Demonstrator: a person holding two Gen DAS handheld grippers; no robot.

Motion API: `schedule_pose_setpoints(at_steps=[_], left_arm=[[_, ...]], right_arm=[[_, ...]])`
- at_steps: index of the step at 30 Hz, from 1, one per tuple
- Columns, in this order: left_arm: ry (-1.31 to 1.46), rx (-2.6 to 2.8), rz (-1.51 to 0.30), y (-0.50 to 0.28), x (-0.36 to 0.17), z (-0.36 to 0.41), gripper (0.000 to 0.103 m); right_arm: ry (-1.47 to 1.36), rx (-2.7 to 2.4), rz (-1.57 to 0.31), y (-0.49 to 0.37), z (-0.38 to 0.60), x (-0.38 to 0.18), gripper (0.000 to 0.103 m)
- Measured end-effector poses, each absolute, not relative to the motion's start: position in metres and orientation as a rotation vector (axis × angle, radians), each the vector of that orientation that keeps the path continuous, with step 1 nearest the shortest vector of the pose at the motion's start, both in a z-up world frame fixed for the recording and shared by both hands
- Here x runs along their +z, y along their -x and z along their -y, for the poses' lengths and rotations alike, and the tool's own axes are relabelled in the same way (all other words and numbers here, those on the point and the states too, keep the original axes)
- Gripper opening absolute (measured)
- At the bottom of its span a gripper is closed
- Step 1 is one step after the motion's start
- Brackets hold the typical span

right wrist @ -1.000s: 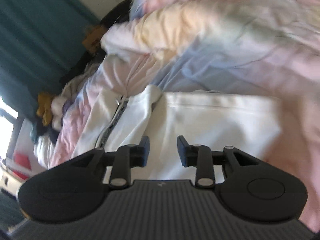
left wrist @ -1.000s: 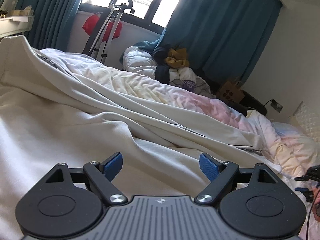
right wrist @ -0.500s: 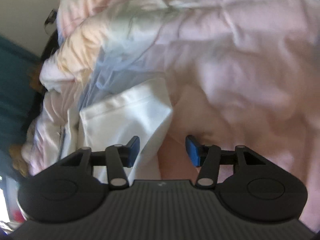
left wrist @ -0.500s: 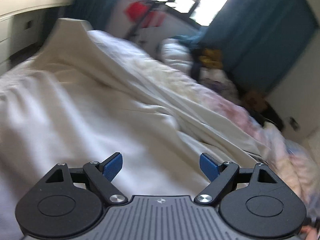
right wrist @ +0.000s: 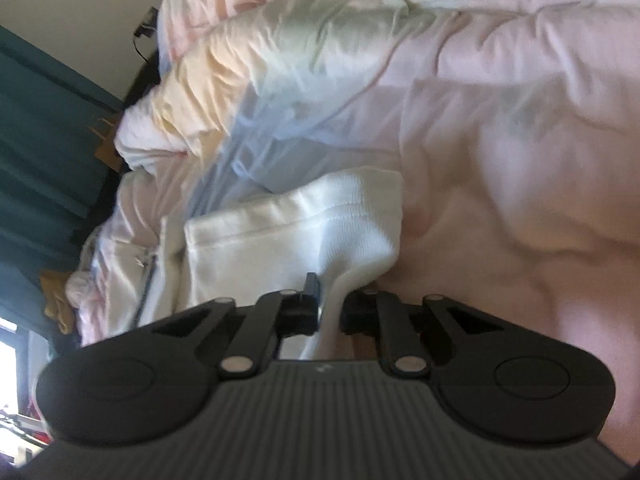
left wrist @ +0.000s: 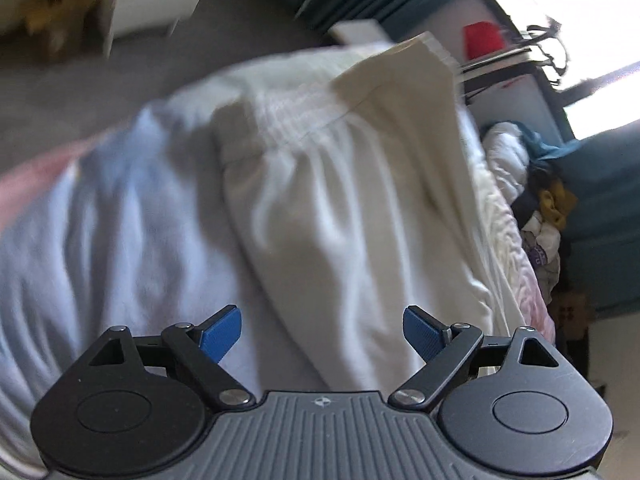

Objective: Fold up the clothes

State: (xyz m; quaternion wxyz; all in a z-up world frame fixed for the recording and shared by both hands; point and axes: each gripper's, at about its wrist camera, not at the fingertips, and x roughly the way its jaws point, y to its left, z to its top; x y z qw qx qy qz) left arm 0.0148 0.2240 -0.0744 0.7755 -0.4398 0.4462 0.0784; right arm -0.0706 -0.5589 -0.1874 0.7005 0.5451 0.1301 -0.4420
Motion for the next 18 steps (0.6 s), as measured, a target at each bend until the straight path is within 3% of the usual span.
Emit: schedule_pose_setpoints(at_steps=[8, 11, 14, 16, 18], left_arm=[[1.102, 0.174, -0.965, -0.046, -0.118, -0.242, 0.083], [1.107, 0.164, -0.928, -0.048, -0.118, -0.244, 0.072], [1.116, 0.145, -0.888, -0.049, -0.117, -0.243, 0.049], [1.117, 0.139, -0.868, -0.05, -0.117, -0.242, 0.021], [1.12, 0.133, -0.83, -0.047, -0.113, -0.24, 0.013]], right_arm=[[-1.011, -0.958, -0.189, 0.067, 0.545, -0.148, 0.009], [-0.967, -0.957, -0.197, 0.063, 0.543, -0.144, 0.009], [-0.961, -0.972, -0.227, 0.06, 0.545, -0.147, 0.009], [-0.963, -0.983, -0.24, 0.06, 0.545, -0.151, 0.009], [-0.964, -0.993, -0.252, 0.059, 0.546, -0.156, 0.008]])
